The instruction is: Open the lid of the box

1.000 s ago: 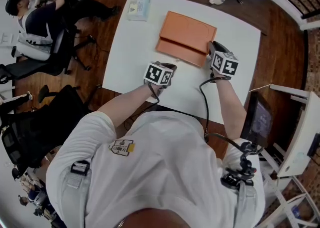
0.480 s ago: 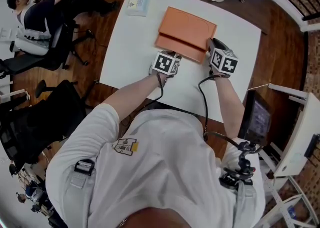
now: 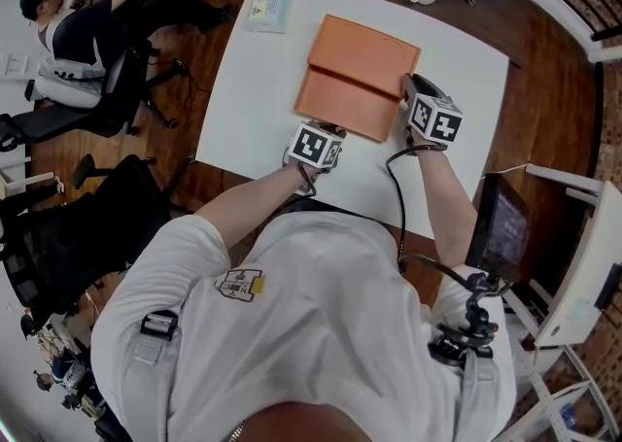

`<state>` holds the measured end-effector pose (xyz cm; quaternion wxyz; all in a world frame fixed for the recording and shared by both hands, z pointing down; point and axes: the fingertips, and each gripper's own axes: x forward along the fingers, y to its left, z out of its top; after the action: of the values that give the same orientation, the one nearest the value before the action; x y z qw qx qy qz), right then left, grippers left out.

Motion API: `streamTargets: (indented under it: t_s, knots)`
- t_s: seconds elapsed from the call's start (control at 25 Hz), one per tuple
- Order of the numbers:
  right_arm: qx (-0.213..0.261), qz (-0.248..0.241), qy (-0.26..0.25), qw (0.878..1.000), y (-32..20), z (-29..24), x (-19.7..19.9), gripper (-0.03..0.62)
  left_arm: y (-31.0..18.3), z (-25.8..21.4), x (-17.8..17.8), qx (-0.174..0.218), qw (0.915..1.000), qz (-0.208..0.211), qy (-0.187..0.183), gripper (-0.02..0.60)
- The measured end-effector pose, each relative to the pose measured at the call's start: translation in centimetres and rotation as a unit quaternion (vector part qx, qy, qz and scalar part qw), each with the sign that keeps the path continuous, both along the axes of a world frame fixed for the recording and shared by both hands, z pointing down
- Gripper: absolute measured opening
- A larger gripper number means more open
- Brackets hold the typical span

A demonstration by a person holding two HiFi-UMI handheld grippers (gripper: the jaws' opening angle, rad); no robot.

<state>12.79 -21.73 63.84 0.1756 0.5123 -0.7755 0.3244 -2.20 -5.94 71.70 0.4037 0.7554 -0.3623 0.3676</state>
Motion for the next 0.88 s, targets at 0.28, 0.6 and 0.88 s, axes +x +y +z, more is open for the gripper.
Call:
streamTargets:
  t_s: [0.28,0.6,0.88]
  knots:
    - [0.009,0.008,-0.019,1.000,0.1,-0.4,0.4,0.074,0.3,-0.2,0.0,0.017,0.9997,0.008,0.017,0.064]
    - [0.047,0.024,-0.149,0.987,13.3,-3.5,1.0,0.009,5.2,-3.7,-4.2,0.054,0.9861,0.001,0.157,0.090]
    - [-0.029,-0.068,-0.103,0.992,25.8,1.8,-4.9,-0.002,5.2,-2.3,-12.0,0.065,0.9856,-0.038,0.151,0.000]
